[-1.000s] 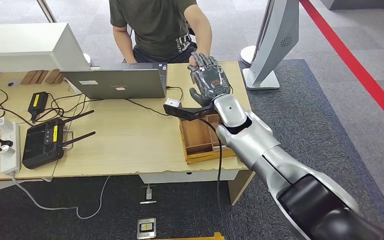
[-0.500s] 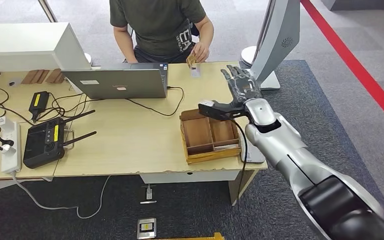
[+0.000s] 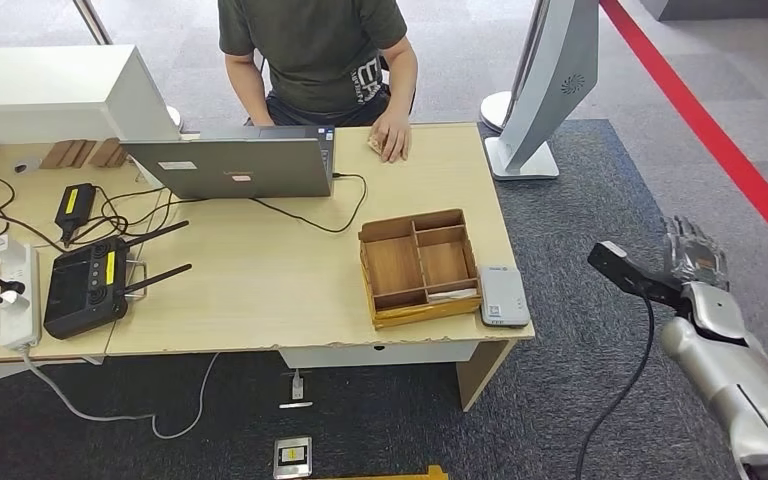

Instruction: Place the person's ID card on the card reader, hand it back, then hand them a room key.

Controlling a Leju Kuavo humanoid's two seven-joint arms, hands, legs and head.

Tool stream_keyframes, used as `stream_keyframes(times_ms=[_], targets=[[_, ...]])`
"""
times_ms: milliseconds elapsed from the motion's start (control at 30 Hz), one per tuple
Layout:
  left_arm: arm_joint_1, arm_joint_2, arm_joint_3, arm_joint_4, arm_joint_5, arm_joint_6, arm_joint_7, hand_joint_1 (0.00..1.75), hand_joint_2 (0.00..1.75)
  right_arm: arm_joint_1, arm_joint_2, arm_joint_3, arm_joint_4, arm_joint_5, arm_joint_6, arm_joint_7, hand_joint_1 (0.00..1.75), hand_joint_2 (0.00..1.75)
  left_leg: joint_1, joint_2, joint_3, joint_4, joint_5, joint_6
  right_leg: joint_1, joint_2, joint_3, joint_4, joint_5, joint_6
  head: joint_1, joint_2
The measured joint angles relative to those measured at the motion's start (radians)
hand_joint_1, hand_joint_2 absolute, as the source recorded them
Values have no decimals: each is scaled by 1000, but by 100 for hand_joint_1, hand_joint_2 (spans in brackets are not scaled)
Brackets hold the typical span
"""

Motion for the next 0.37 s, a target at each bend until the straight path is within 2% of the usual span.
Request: stream_keyframes(times_ms=[167, 367], targets=[[-4, -5, 5, 0, 1, 2, 0, 0, 0, 51, -53, -50, 16, -9, -7, -6, 0, 0, 0, 2, 1, 0, 0, 0, 0, 2, 0, 0, 0, 0, -1, 0], [-7, -9, 10, 0, 1, 2, 0, 0, 0, 67, -81, -79, 28, -6, -6, -5, 0, 0, 0, 2, 1, 0, 0, -1, 0, 2, 0, 1, 0, 0, -1, 0]])
